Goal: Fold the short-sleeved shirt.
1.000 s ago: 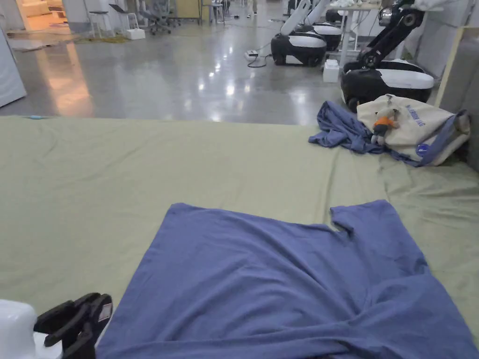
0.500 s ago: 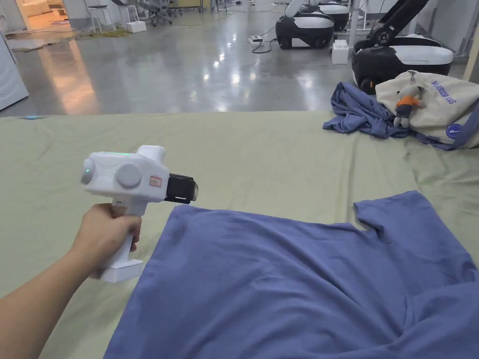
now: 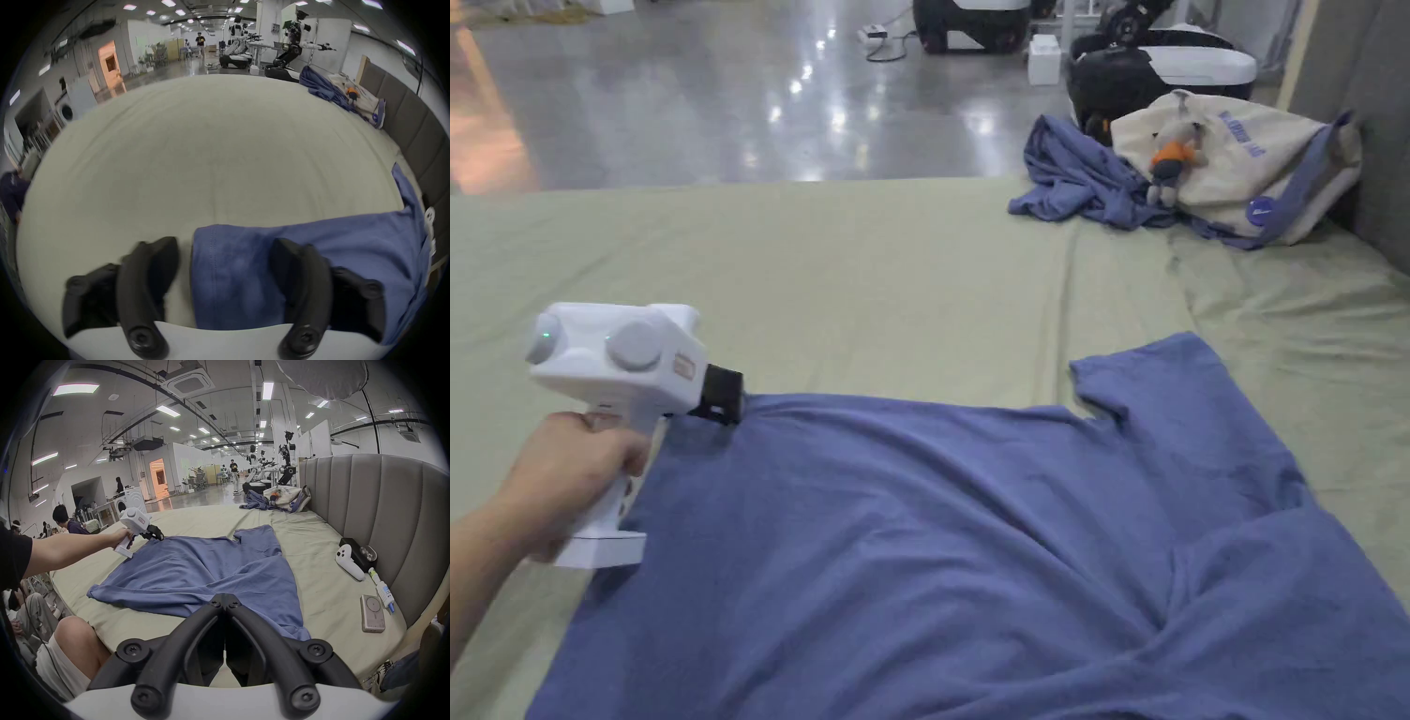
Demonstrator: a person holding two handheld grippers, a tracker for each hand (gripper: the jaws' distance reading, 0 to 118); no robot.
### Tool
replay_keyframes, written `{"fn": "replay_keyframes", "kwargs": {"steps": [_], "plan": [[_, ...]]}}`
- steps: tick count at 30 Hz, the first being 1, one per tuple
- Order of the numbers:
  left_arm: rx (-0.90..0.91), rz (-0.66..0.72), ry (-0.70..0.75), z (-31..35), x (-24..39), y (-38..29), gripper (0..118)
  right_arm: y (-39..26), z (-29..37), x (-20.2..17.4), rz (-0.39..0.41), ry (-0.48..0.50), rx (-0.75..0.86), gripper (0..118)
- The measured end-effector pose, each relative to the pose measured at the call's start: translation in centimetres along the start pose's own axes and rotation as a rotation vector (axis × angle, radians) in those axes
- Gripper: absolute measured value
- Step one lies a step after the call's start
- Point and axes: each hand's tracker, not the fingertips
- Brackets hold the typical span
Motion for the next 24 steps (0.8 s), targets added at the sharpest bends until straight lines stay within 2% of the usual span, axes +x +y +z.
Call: {"fn": "replay_keyframes", "kwargs": {"steps": [1, 2, 3, 5, 8, 9, 10, 12, 13, 14, 16, 18, 20, 22, 23, 24], "plan": [[0.025, -0.053, -0.033, 0.5, 0.5, -0.1, 52, 0.0, 0.0, 0.1, -0.003, 0.000, 0.000, 2], [0.013, -0.065, -0.074, 0.6, 0.7, 0.0, 3, 0.0, 0.0, 0.1, -0.006, -0.001, 0.000, 2], [-0.015, -0.045, -0.056, 0.8, 1.2, -0.1, 3, 0.0, 0.0, 0.1, -0.009, -0.004, -0.002, 2], [-0.027, -0.091, -0.090, 1.9, 2.2, -1.4, 3, -0.1, 0.0, 0.2, -0.010, -0.004, -0.005, 2], [-0.011, -0.043, -0.079, 3.0, 2.2, -1.8, 3, 0.8, -0.6, 0.9, -0.014, 0.051, -0.028, 2], [-0.002, -0.029, -0.074, 3.5, 2.0, -1.9, 3, 1.7, -1.2, 1.2, 0.002, 0.041, -0.035, 4], [0.012, -0.010, -0.069, 4.0, 1.6, -1.9, 3, 2.8, -1.8, 1.6, 0.032, 0.022, -0.039, 14], [0.039, 0.044, -0.090, 4.8, 0.1, -1.5, 3, 5.7, -4.0, 3.0, 0.070, -0.003, -0.048, 78], [0.040, 0.057, -0.104, 5.3, -0.3, -1.6, 3, 7.3, -5.6, 4.1, 0.058, 0.000, -0.051, 105], [0.039, 0.052, -0.107, 5.8, -0.5, -1.8, 3, 8.7, -7.3, 5.2, 0.045, 0.003, -0.064, 117], [0.049, 0.043, -0.098, 7.7, -0.2, -2.5, 3, 11.0, -10.8, 7.6, 0.018, 0.009, -0.067, 117], [0.047, 0.044, -0.098, 8.4, -0.7, -3.0, 3, 13.0, -15.7, 10.2, -0.016, -0.007, -0.138, 117], [0.041, 0.063, -0.107, 6.7, -3.2, -1.6, 3, 14.1, -20.4, 12.0, -0.006, -0.056, -0.192, 117], [0.038, 0.060, -0.103, 6.5, -3.1, -1.7, 3, 14.3, -25.2, 13.9, -0.008, -0.060, -0.257, 117], [0.032, 0.060, -0.095, 6.4, -3.0, -1.7, 3, 14.0, -27.4, 14.6, -0.032, -0.087, -0.303, 116], [0.030, 0.062, -0.092, 5.9, -3.4, -1.6, 3, 13.7, -29.5, 15.6, -0.079, -0.075, -0.368, 116]]}}
